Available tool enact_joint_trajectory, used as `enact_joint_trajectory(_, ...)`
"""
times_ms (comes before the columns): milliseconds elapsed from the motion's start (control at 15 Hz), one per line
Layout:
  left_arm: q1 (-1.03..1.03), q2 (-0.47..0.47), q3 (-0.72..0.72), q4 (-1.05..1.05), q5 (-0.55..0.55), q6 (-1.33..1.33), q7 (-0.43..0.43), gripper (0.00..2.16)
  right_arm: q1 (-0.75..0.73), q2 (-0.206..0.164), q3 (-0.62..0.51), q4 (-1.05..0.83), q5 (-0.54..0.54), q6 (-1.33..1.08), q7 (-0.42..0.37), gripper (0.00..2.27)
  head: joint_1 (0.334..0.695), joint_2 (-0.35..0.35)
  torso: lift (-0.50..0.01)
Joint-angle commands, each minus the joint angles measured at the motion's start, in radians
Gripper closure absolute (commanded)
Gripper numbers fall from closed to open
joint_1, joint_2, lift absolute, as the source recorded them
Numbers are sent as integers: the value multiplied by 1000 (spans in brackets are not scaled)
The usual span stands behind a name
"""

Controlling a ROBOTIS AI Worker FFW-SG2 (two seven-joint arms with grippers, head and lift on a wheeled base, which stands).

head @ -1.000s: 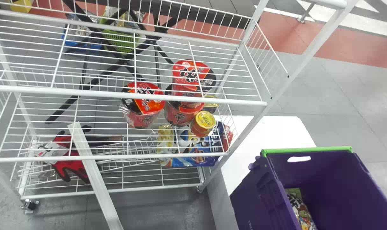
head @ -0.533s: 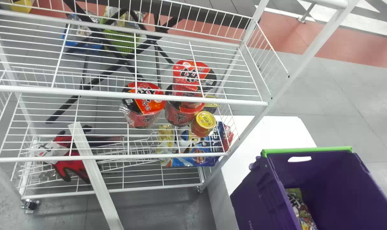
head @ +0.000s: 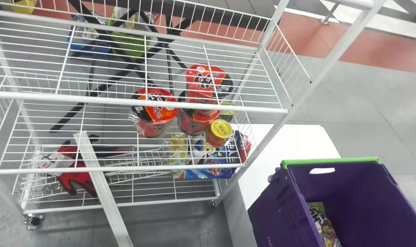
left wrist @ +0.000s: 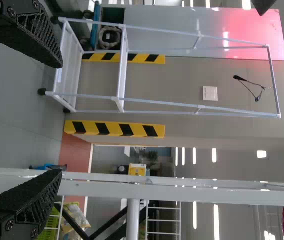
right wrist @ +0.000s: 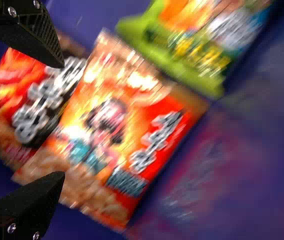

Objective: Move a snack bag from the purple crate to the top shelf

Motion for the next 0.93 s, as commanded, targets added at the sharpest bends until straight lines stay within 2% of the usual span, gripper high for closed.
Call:
enact_joint_trajectory(0,-9,0,-12,7,0,0,0,60,-3,1,56,45,18,-74,-1,33,695,-350,-453)
enact_joint_trajectory(200,-9,6,-18,12,0,0,0,60,-46,-10,107,133,52,-222,6,33,695,-350,-453)
enact_joint_trajectory(333,-11,11,-24,13,0,-3,0,60,-50,-28,133,165,66,-271,62,29,695,-350,-453)
enact_joint_trajectory(533,-18,20,-36,26,9,-12,-1,60,-50,-27,162,207,127,-357,164,22,695,-350,-453)
enact_joint_trajectory(867,-15,23,-38,42,20,-55,0,60,-52,-25,242,297,156,-541,226,16,695,-350,-453)
